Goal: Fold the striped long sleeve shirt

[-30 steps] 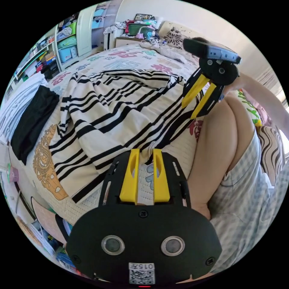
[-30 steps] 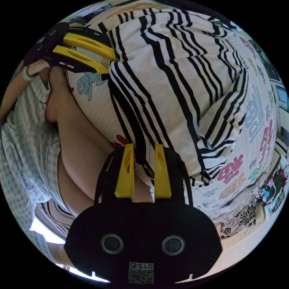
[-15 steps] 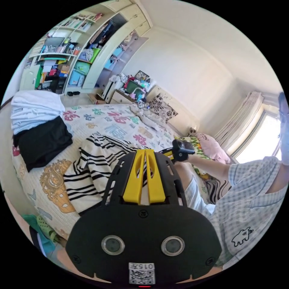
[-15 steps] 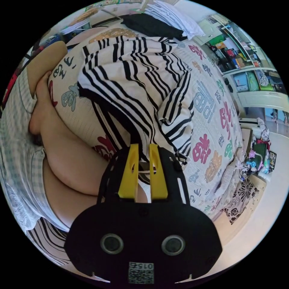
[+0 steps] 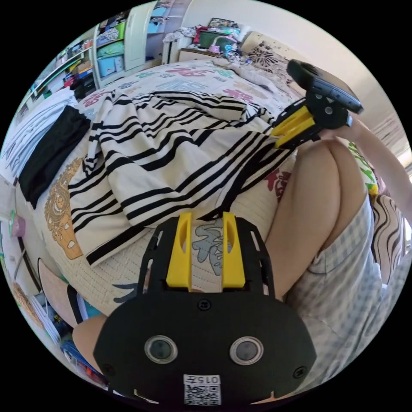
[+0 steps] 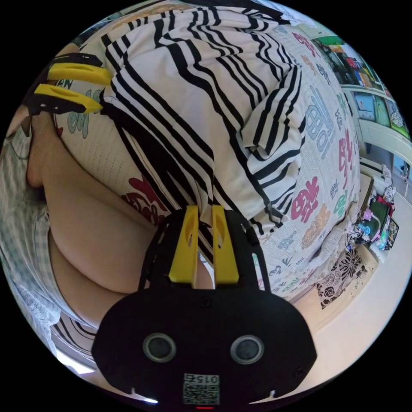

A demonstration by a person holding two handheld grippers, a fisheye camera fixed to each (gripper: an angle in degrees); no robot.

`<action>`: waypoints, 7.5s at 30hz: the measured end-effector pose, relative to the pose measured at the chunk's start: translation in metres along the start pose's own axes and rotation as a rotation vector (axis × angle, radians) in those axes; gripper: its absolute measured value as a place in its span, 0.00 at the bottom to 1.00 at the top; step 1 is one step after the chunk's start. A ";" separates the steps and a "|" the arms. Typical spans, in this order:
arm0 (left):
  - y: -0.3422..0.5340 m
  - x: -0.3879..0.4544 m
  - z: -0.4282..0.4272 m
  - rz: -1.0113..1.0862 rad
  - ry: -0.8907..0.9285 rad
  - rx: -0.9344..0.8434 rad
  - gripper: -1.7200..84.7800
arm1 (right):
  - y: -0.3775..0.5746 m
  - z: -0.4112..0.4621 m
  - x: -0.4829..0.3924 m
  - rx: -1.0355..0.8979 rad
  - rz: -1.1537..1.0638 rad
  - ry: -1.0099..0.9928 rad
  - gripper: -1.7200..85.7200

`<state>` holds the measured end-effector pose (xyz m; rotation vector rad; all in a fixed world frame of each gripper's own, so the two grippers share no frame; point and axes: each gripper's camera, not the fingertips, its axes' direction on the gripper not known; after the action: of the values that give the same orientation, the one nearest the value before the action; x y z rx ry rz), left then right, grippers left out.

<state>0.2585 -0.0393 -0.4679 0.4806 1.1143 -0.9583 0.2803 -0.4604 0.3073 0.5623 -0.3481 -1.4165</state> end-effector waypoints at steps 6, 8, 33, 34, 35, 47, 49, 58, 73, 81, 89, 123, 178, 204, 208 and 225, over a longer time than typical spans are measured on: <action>0.011 -0.019 -0.021 -0.078 0.121 0.076 0.06 | 0.034 -0.015 0.002 0.114 0.054 0.034 0.07; 0.019 -0.022 -0.038 -0.108 0.153 0.159 0.04 | 0.054 -0.024 0.008 0.180 0.108 0.023 0.07; -0.232 -0.091 -0.206 0.039 -0.046 0.776 0.02 | 0.192 -0.172 0.288 0.637 0.526 0.151 0.06; -0.271 -0.107 -0.202 -0.015 -0.061 0.784 0.02 | 0.181 -0.176 0.329 0.641 0.585 0.131 0.07; -0.290 -0.116 -0.199 -0.048 -0.059 0.778 0.02 | 0.175 -0.175 0.349 0.642 0.623 0.118 0.07; -0.201 -0.206 -0.073 -0.061 0.192 0.216 0.12 | 0.263 0.021 0.363 0.487 0.586 -0.607 0.14; -0.125 -0.208 -0.069 -0.176 0.170 0.171 0.13 | 0.304 0.058 0.333 0.347 0.629 -0.672 0.16; -0.079 -0.210 -0.042 -0.397 0.016 0.047 0.14 | 0.324 0.054 0.329 0.234 0.595 -0.725 0.17; -0.098 -0.155 -0.082 -0.205 0.087 0.035 0.02 | 0.454 0.027 0.325 0.262 0.797 -0.642 0.01; -0.095 -0.112 -0.045 -0.049 -0.072 -0.204 0.05 | 0.502 0.065 0.288 0.260 0.873 -0.810 0.07; -0.152 -0.143 -0.105 -0.105 -0.029 0.035 0.11 | 0.507 -0.010 0.363 0.580 0.901 -0.648 0.11; -0.434 -0.360 -0.081 -0.257 -0.325 0.035 0.09 | 0.440 0.030 0.658 0.482 1.225 -0.527 0.09; -0.139 -0.254 0.037 -0.137 0.144 -0.334 0.17 | 0.564 0.087 0.244 0.318 1.038 -0.696 0.12; -0.139 -0.229 0.106 -0.121 0.079 -0.433 0.02 | 0.587 0.147 0.186 0.240 0.972 -0.725 0.03; -0.143 -0.214 0.124 -0.098 0.045 -0.438 0.02 | 0.590 0.149 0.170 0.263 0.964 -0.665 0.07; -0.170 -0.177 0.193 -0.087 0.020 -0.507 0.06 | 0.624 0.178 0.135 0.426 1.237 -0.737 0.08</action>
<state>0.1981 -0.2030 -0.2087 0.0290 1.3498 -0.7091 0.7173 -0.5864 0.7898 0.0447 -1.3382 -0.2651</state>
